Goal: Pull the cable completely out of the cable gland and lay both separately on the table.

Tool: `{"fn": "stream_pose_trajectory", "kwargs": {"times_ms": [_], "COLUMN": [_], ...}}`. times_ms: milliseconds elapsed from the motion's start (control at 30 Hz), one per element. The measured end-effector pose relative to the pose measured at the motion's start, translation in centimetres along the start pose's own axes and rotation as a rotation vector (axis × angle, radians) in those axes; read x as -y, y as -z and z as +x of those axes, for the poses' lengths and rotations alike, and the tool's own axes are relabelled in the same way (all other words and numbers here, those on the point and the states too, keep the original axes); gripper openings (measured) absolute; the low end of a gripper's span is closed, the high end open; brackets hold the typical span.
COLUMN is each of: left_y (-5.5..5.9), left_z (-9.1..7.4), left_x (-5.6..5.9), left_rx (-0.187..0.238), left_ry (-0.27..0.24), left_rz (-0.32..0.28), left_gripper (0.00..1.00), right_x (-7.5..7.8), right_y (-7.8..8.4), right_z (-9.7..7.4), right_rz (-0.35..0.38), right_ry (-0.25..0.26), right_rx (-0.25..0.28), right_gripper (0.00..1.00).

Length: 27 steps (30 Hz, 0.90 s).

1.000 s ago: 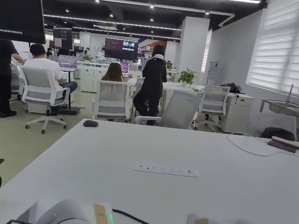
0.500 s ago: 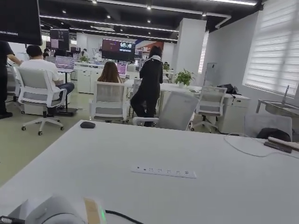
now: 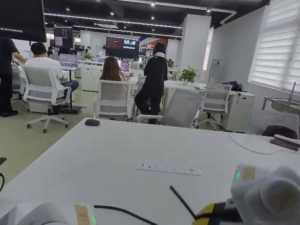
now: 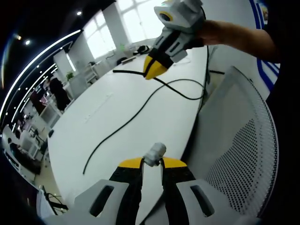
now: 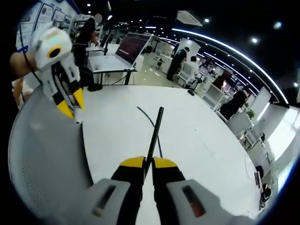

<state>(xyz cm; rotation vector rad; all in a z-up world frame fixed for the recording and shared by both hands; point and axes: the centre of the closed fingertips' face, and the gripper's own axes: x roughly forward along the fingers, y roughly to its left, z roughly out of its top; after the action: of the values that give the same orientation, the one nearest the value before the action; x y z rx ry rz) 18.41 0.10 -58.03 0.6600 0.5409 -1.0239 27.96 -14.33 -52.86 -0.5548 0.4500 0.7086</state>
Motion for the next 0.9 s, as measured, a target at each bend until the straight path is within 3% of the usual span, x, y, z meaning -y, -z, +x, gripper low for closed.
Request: {"fn": "stream_pose_trajectory", "kwargs": {"times_ms": [100, 167, 267, 300, 367, 500, 600, 767, 833, 900], "left_y": [0.5, 0.8, 1.2, 1.3, 1.4, 1.8, 2.2, 2.4, 2.2, 1.8], "left_z": [-0.1, -0.2, -0.5, -0.7, -0.9, -0.9, -1.0, -1.0, -0.6, -0.1], "left_x": [-0.1, -0.2, -0.4, -0.6, -0.8, -1.0, -1.1, -1.6, -2.0, -2.3], "left_rx": [-0.009, -0.014, -0.018, -0.017, -0.009, -0.022, -0.034, -0.038, -0.049, -0.049], "left_ry": [-0.007, -0.014, -0.027, -0.032, -0.052, -0.06, -0.062, -0.064, -0.06, -0.047], "left_rz": [-0.014, -0.024, -0.045, -0.056, -0.054, -0.065, -0.073, -0.067, -0.023, 0.006], "left_gripper": [0.15, 0.15, 0.15, 0.15, 0.15, 0.15, 0.15, 0.16, 0.16, 0.16], "right_x": [5.1, 8.1, 11.2, 12.1, 13.0, 14.4, 14.9, 13.5, 12.6, 11.6], "right_y": [-0.8, -0.5, 2.0, 3.4, 5.1, 9.6, 11.8, 11.3, 11.1, 10.7], "right_z": [2.2, 4.2, 7.4, 8.6, 10.2, 12.5, 12.6, 10.6, 9.0, 7.7], "right_rz": [0.07, 0.147, 0.19, 0.199, 0.199, 0.267, 0.244, 0.269, 0.294, 0.333], "right_ry": [0.064, 0.098, 0.133, 0.143, 0.143, 0.143, 0.143, 0.136, 0.146, 0.143], "right_rx": [0.038, 0.051, -0.024, -0.073, -0.117, -0.241, -0.325, -0.278, -0.266, -0.211], "right_gripper": [0.04, 0.04, 0.04, 0.04, 0.04, 0.07, 0.13, 0.14, 0.16, 0.17]}}
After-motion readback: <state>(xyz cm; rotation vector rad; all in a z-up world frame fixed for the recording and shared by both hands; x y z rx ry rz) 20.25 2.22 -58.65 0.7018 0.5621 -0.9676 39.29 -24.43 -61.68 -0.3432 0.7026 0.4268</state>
